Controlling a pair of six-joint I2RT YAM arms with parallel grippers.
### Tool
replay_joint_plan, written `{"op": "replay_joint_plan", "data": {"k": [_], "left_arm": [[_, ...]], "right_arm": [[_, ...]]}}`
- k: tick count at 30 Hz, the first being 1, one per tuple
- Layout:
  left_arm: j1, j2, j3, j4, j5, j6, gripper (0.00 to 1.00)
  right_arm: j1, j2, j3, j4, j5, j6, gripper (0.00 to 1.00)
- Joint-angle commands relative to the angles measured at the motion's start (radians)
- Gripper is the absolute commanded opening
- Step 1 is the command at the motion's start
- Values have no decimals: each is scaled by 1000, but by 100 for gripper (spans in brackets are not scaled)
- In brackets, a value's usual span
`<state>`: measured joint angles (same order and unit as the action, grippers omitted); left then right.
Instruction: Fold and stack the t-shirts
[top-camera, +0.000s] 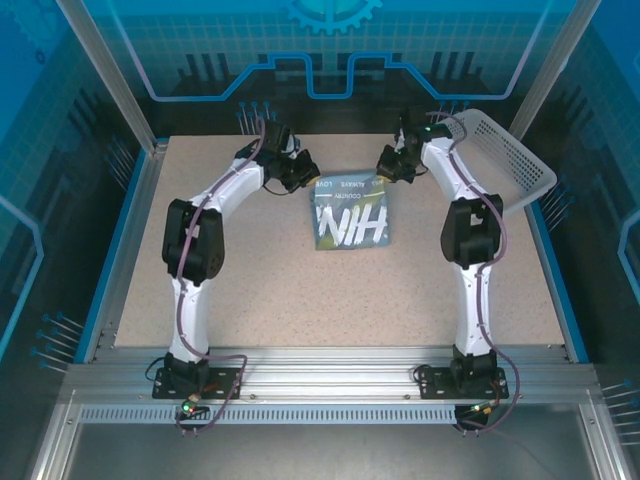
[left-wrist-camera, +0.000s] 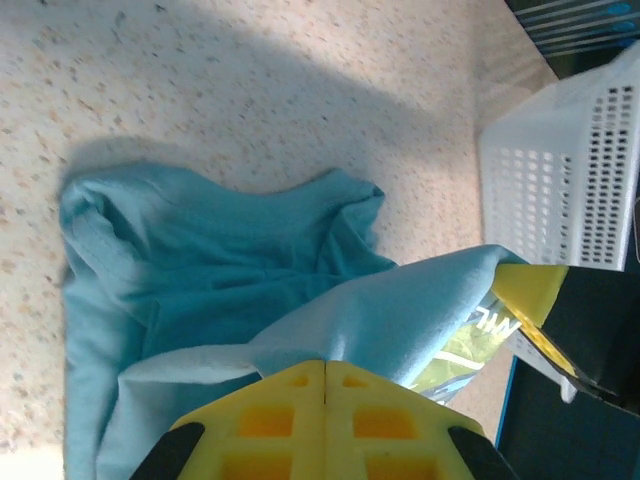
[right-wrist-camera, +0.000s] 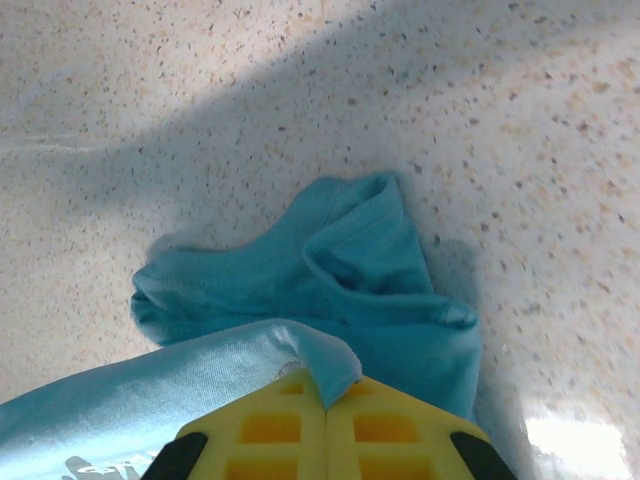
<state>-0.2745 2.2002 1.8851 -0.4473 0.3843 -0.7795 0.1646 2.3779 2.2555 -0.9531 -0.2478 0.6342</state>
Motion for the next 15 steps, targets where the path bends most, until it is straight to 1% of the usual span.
{"op": "replay_joint_plan", "data": {"k": [1,3,4,7,9,10,12,15], "left_arm": [[22,90,77,-77,-42,5,0],[32,120,93,-75,-52,-10,0],[36,134,102,-78,-61,-14,0],[45,166,132,-103,-100,-14,0],[52,179,133,-100,-105,-20,0],[55,183,133,-99,-107,-23,0],[58,187,133,-97,-107,-20,0],[61,174,112,-85,-113,-14,0]], "right_arm": [[0,127,82,-49,-47,-16,4],[-6,190,165,-70,-68,-17,8],[-7,212,199,-77,-76,-20,13],[-17,250,262,-94,-81,-19,36],[-22,238,265,-100,-70,-21,47],[-24,221,252,-99,-63,-22,51],[-28,171,199,-76,-50,-21,55],[-34,77,81,-9,-49,-12,59]]}}
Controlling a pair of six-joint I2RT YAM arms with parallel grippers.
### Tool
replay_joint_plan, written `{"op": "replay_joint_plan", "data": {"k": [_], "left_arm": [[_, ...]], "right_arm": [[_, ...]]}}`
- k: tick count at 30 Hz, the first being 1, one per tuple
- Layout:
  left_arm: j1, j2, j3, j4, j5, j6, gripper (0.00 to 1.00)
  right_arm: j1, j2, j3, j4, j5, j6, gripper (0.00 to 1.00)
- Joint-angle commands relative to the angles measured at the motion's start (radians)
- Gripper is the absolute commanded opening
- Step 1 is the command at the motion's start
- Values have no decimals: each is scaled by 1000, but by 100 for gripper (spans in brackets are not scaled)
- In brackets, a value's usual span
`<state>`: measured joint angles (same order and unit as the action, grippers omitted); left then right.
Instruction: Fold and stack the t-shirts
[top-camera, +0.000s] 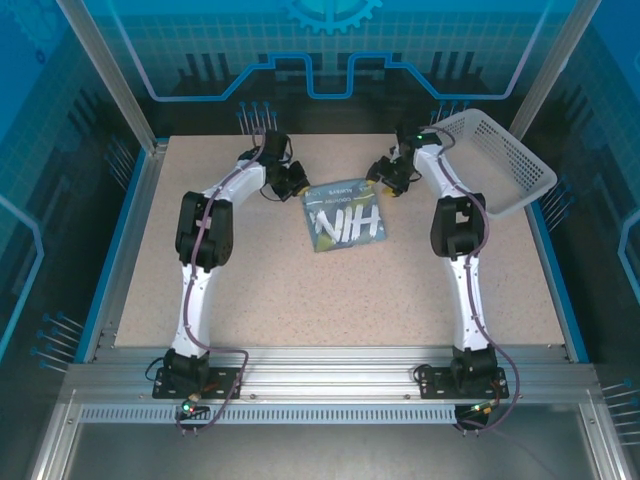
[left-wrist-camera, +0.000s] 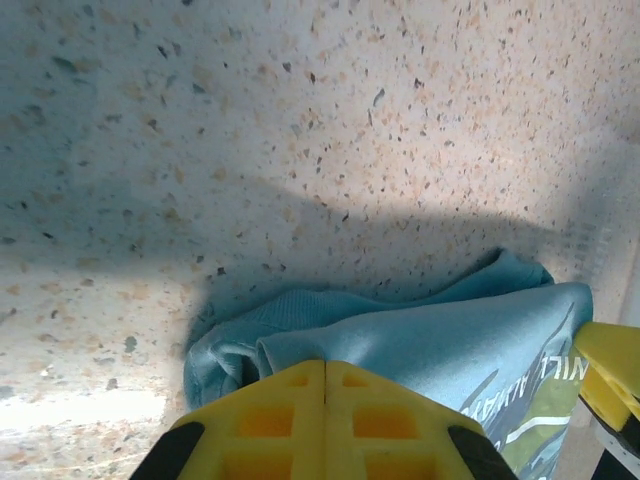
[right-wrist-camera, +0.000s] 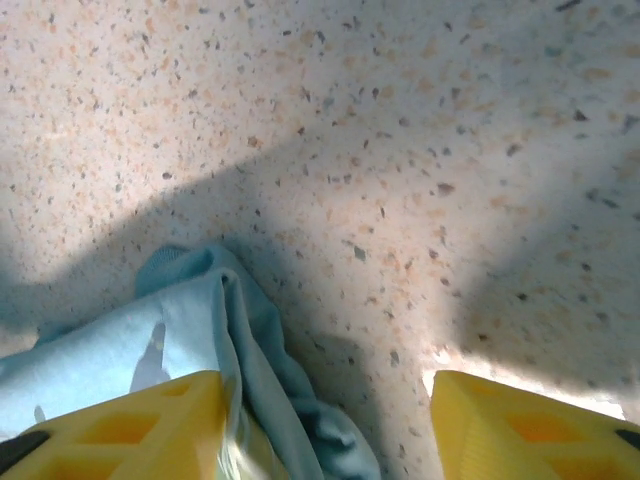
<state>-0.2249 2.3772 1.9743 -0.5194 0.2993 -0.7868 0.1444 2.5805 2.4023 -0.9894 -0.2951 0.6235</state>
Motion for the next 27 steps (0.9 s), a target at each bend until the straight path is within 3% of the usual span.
{"op": "replay_joint_plan", "data": {"k": [1,5,9,11,13,15,19,24,27], "left_arm": [[12,-16,3,6,-25,-9,0],[12,-100,-117,106,-22,-43,0],[23,-127,-161,54,-71,-56,1],[32,-130,-168,20,-99,-54,10],[32,-151,-155,-32,-160,-35,33],[22,-198,-159,-69,-216,-29,42],[-39,-281,-202,-45,-190,-99,41],[-184,-282,-237,35,-97,-303,33],[-236,-279,-318,58,-99,-397,28]], "right_arm": [[-13,-150,-94,43,-3,1,60],[-3,-230,-179,62,16,-3,60],[20,-324,-297,120,32,8,55],[37,-353,-341,142,26,14,49],[61,-368,-368,147,25,10,43],[80,-376,-401,159,13,10,35],[112,-381,-455,181,-10,17,23],[136,-337,-473,195,-45,30,20],[142,-291,-457,184,-53,26,19]]}}
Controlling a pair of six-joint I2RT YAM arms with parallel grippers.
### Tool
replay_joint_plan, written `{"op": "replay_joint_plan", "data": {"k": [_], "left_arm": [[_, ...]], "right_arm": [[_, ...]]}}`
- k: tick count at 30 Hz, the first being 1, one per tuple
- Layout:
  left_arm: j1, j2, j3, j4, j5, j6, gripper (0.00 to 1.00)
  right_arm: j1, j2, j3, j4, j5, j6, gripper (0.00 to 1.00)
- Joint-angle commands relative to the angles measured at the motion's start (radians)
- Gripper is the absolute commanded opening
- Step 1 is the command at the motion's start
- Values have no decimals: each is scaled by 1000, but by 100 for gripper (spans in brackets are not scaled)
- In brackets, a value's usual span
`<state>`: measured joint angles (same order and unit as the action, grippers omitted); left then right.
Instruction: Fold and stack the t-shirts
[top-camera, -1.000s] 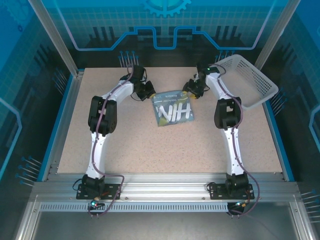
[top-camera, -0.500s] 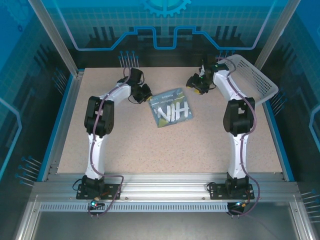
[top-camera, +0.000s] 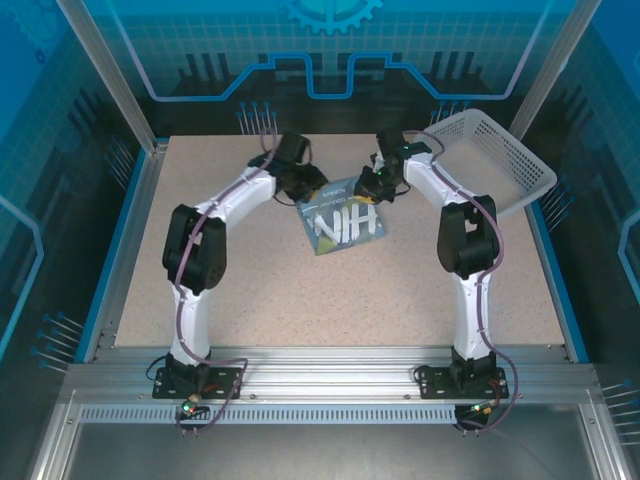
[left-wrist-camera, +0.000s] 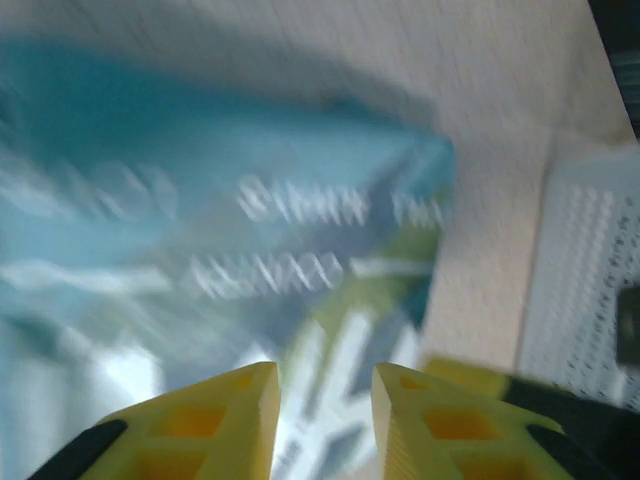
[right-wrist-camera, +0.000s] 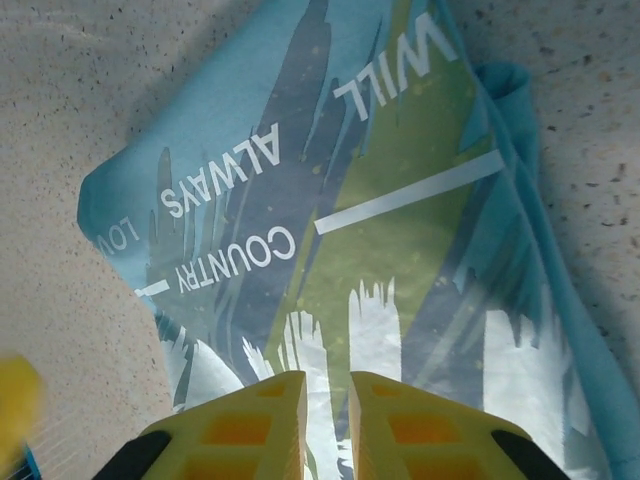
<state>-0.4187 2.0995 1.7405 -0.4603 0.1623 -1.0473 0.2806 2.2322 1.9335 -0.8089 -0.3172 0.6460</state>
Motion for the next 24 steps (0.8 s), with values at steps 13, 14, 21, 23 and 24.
{"op": "replay_joint_plan", "data": {"k": [13,14,21,23,24], "left_arm": [[-51,-123,-576,243,26,-278,20],[-46,-133,-582,235,15,-271,20],[3,-228,-539,71,-80,-181,26],[1,-260,-497,43,-91,-150,32],[-3,-272,-469,29,-84,-145,33]], "right_arm": [[23,183,58,-60,-16,6,19],[27,183,56,-63,-15,6,19],[57,103,53,-35,-63,9,22],[55,15,17,-1,-59,12,24],[50,-33,-4,19,-53,14,26]]}}
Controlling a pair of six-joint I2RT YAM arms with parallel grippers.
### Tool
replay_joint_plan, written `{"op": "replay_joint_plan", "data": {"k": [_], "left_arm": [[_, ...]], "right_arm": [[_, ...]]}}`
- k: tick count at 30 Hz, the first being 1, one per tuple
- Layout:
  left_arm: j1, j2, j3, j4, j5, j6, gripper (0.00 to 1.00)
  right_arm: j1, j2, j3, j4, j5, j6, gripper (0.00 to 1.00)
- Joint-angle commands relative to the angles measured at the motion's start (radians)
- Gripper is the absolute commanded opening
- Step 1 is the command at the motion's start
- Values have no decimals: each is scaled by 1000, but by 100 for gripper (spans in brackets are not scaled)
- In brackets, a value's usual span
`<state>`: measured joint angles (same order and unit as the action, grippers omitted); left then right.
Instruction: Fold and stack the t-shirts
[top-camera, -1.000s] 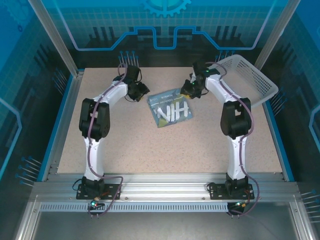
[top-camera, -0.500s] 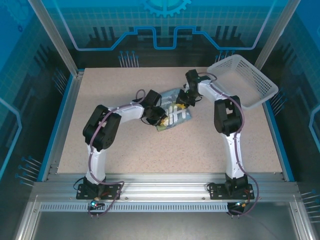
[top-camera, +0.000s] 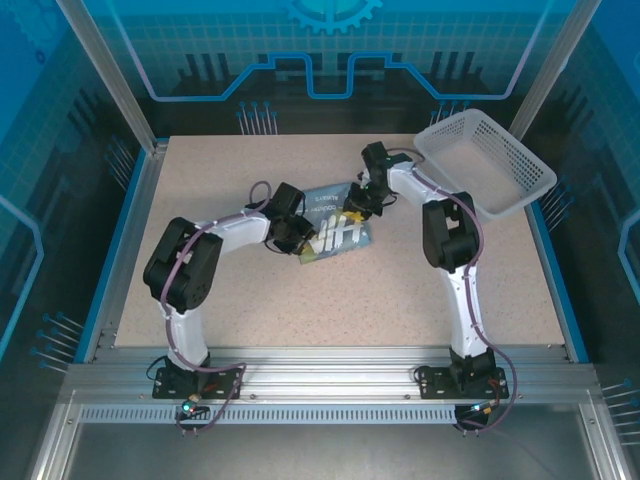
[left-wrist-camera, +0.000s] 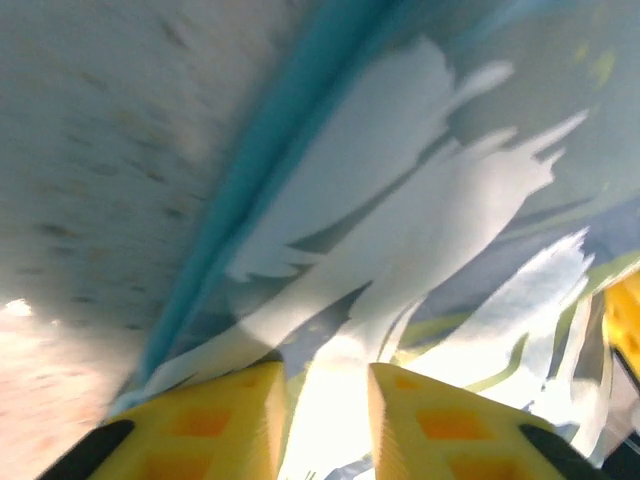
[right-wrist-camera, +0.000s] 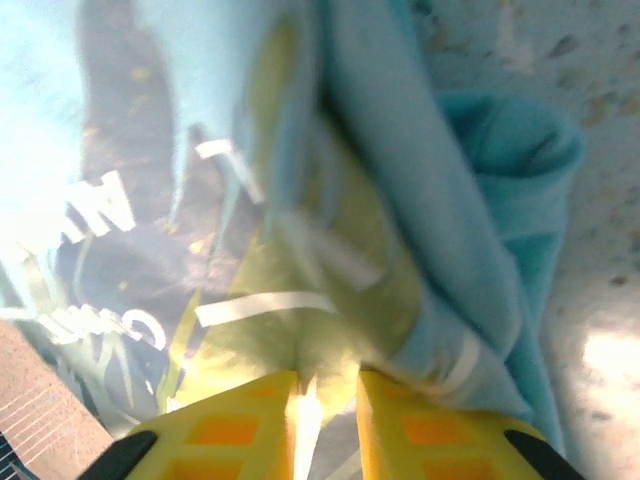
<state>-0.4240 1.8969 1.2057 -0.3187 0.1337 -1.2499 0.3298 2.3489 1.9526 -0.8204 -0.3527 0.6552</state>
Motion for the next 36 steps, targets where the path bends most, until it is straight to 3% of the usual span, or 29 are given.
{"op": "replay_joint_plan", "data": {"k": [1,4,11,15,20,26,31,36], "left_arm": [[-7,-79,89,-125,-53,51,33],[-58,-102,133,-89,-46,-13,36],[-190,47,218,195,-115,-368,43],[-217,159,302,180,-186,-481,42],[-205,189,242,119,-236,-582,42],[-85,179,119,127,-221,-470,39],[135,158,47,151,-127,-243,36],[377,213,150,107,-8,25,32]], "right_arm": [[-7,-190,-44,44,-13,7,28],[-46,-318,-113,84,-6,18,34],[-163,-532,-299,117,-78,46,34],[-202,-641,-390,116,-104,47,34],[-230,-746,-467,109,-139,58,34],[-238,-833,-539,93,-149,58,34],[-236,-895,-605,88,-141,77,34],[-222,-949,-643,63,-116,77,35]]}}
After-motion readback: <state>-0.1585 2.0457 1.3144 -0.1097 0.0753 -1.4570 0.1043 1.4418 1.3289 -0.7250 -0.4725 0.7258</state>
